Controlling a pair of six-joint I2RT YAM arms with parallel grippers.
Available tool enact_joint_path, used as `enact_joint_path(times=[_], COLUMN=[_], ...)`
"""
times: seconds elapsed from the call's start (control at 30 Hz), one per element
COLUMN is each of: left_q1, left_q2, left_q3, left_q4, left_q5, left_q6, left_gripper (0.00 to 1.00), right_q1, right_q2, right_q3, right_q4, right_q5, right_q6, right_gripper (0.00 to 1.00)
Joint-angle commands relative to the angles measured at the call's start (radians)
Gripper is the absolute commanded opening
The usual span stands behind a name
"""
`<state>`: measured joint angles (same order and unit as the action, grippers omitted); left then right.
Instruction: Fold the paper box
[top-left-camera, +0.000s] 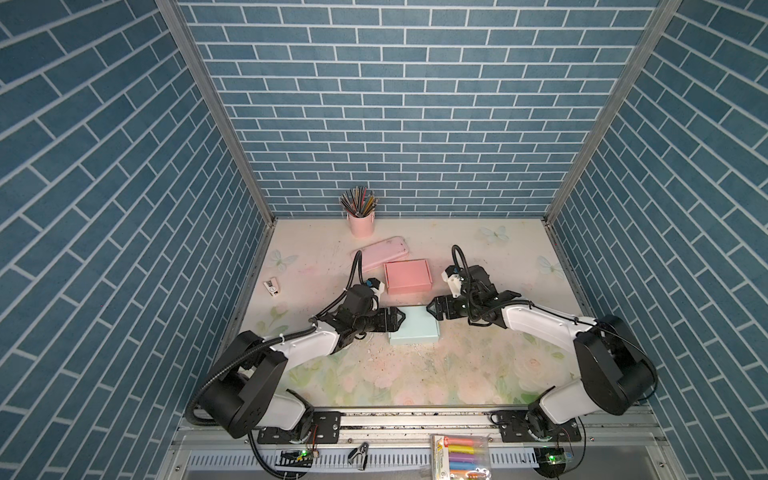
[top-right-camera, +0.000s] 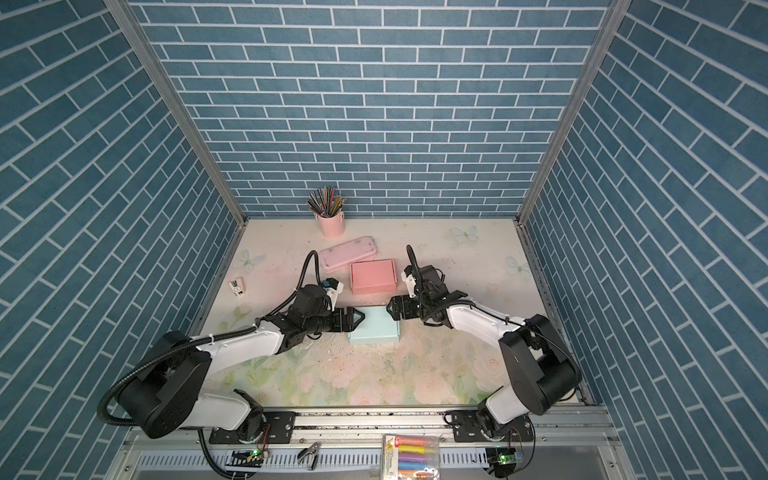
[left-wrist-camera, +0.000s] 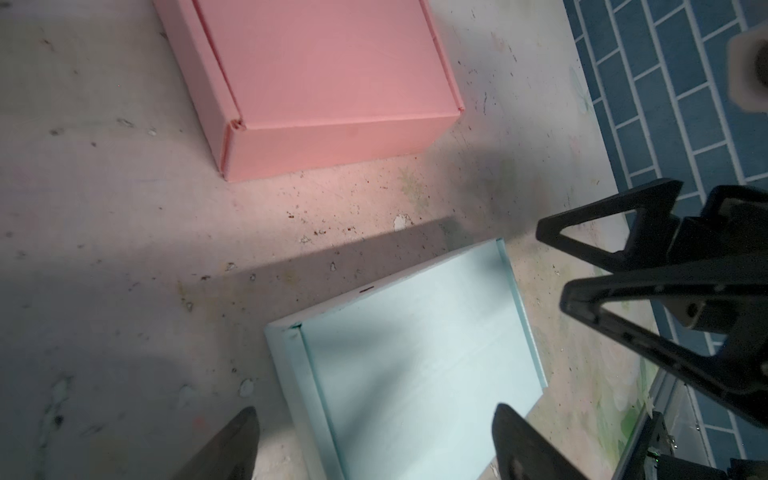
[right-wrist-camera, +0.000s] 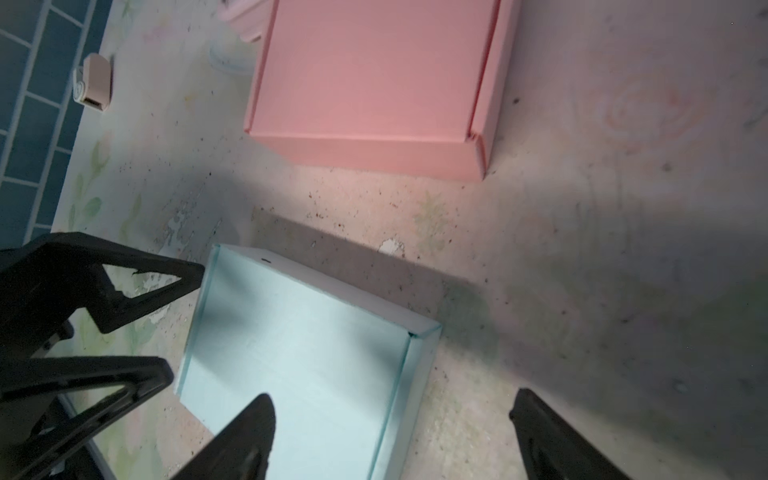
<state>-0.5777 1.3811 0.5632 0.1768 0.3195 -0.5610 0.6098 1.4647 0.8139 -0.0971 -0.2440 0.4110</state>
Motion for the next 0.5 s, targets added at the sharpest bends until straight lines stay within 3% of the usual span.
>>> enact_joint_path(times=[0.0,0.27,0.47], left_q1=[0.011,0.014,0.016], left_q2=[-0.065,-0.295,-0.487], left_q3=[0.001,-0.039,-0.087], left_q4=[-0.128,-0.221,-0.263], left_q5=[-0.080,-0.177,-0.420], left_q6=[0.072,0.147,0.094], left_gripper=[0.88,0.88,0.88], right_q1=[-0.003,-0.005,-0.018], right_q2=[-0.126,-0.401,-0.535], right_q3=[-0.045,-0.172,-0.250], right_q4=[-0.016,-0.006,0.029], right_q5=[0.128,0.280,0.298], right_q6=[-0.045,-0.074,-0.086], right_gripper=[0.91,0.97,0.97])
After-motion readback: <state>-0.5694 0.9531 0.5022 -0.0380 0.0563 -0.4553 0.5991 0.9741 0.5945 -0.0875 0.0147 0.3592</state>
